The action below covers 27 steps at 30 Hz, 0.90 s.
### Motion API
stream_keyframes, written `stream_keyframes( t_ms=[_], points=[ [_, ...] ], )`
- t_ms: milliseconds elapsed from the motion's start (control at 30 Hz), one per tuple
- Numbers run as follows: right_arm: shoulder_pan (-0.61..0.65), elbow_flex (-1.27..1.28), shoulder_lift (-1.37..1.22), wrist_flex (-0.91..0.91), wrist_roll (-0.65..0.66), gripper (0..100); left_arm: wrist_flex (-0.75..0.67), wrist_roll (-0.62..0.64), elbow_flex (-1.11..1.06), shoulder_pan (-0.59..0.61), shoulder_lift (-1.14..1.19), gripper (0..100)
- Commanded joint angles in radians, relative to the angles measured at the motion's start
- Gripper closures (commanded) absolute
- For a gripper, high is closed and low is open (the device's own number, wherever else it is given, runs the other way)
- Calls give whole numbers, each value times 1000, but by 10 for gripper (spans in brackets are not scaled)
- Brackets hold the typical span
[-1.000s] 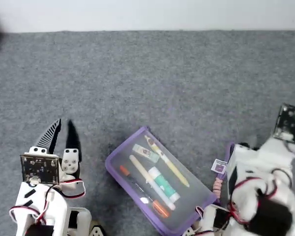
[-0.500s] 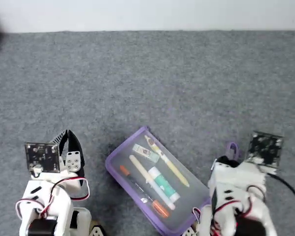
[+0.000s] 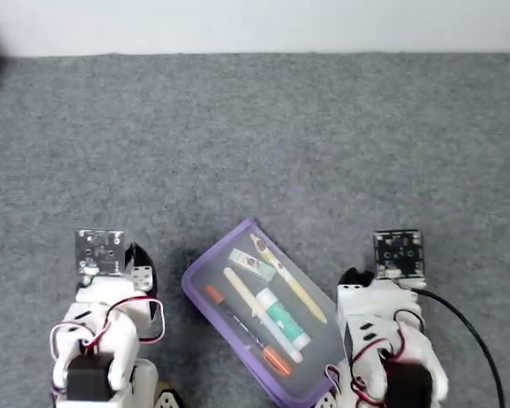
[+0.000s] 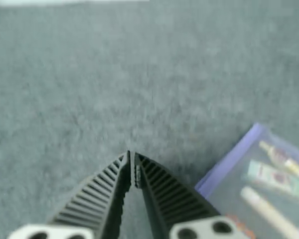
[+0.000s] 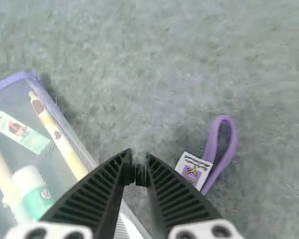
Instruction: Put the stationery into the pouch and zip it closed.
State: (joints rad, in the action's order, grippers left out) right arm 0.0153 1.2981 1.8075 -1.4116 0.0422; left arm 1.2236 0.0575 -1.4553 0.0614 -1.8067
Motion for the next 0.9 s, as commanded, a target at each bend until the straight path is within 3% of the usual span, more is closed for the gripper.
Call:
stream_keyframes(
  t_ms=[0, 367, 867],
  points=[
    [28, 48, -1, 41, 14, 990, -3, 9, -36, 3, -12, 988],
    [70, 235, 7, 74, 8, 990, 5, 11, -231, 3, -11, 988],
    [62, 385, 7, 102, 8, 990, 32, 8, -228, 3, -11, 987]
  ],
)
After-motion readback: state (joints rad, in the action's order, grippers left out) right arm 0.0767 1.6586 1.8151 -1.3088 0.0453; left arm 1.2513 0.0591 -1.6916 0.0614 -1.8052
